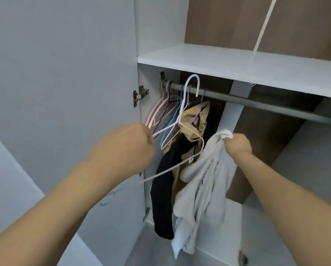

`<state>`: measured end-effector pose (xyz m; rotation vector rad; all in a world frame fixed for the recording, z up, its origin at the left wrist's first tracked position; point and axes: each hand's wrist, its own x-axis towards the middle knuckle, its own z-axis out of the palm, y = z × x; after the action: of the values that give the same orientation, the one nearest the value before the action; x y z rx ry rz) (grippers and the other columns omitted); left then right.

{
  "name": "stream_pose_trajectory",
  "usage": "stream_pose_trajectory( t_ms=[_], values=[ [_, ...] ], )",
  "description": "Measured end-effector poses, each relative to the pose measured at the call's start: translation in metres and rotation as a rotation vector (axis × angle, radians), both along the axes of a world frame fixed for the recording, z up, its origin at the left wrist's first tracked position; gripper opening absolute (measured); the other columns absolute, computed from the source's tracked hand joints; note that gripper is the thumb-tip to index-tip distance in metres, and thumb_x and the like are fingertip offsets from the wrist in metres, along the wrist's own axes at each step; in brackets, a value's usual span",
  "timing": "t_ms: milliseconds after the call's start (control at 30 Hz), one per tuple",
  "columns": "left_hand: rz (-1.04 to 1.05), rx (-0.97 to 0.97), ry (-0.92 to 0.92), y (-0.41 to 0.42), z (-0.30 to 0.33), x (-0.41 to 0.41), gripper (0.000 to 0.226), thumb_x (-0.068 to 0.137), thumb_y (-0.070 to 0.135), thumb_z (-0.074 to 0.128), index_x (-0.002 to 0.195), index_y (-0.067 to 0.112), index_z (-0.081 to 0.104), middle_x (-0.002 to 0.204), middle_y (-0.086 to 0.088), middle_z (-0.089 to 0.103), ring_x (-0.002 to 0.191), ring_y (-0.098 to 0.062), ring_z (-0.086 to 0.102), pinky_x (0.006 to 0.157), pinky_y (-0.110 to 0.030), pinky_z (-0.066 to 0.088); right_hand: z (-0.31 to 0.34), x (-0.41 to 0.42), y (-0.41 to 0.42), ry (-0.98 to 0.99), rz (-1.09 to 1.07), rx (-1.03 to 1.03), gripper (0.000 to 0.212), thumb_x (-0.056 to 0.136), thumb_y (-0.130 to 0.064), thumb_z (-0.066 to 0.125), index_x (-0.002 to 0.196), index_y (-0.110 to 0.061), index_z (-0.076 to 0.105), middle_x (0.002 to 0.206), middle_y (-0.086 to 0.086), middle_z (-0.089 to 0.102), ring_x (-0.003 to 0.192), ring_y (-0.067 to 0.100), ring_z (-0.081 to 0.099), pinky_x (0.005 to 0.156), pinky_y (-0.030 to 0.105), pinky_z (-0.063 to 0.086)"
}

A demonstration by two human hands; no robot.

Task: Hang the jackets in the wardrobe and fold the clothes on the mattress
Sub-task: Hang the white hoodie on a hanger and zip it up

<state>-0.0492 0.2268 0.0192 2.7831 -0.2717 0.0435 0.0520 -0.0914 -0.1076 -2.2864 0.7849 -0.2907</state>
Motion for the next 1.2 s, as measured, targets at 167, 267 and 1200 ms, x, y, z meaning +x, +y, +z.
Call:
stream_pose_trajectory(
  t_ms=[167, 267, 1200],
  values=[
    [-0.131, -0.164, 0.098, 0.035, 0.002, -0.025, 0.022, 0.1, 0.022, 0.047, 0.092, 0.024, 0.067, 0.065, 0.007, 0.052, 0.063, -0.01, 0.052, 0.052, -0.022, 0.033, 0.026, -0.04, 0.015, -0.159, -0.119, 0.328, 0.024, 0.096, -0.017, 0.059, 0.113, -0.002, 0.064, 0.091, 0.01, 0.056, 0.078, 0.022, 0.051, 0.072, 0.032, 0.04],
    [-0.177, -0.24, 0.153, 0.04, -0.001, -0.036, 0.025, 0.1, 0.016, 0.046, 0.09, 0.022, 0.068, 0.064, 0.008, 0.051, 0.06, -0.008, 0.048, 0.05, -0.019, 0.031, 0.034, -0.062, 0.029, -0.181, -0.02, 0.266, 0.025, 0.096, -0.017, 0.057, 0.109, 0.001, 0.067, 0.086, 0.007, 0.056, 0.075, 0.017, 0.046, 0.066, 0.03, 0.036],
    [-0.11, -0.841, 0.223, -0.112, -0.11, -0.071, 0.029, 0.102, 0.016, 0.045, 0.084, 0.015, 0.067, 0.043, 0.012, 0.039, 0.036, -0.003, 0.032, 0.038, -0.015, 0.025, 0.07, -0.151, -0.005, -0.317, 0.476, -0.054, 0.024, 0.098, -0.023, 0.048, 0.081, -0.015, 0.062, 0.084, 0.0, 0.058, 0.073, 0.019, 0.052, 0.064, 0.028, 0.039]
  ],
)
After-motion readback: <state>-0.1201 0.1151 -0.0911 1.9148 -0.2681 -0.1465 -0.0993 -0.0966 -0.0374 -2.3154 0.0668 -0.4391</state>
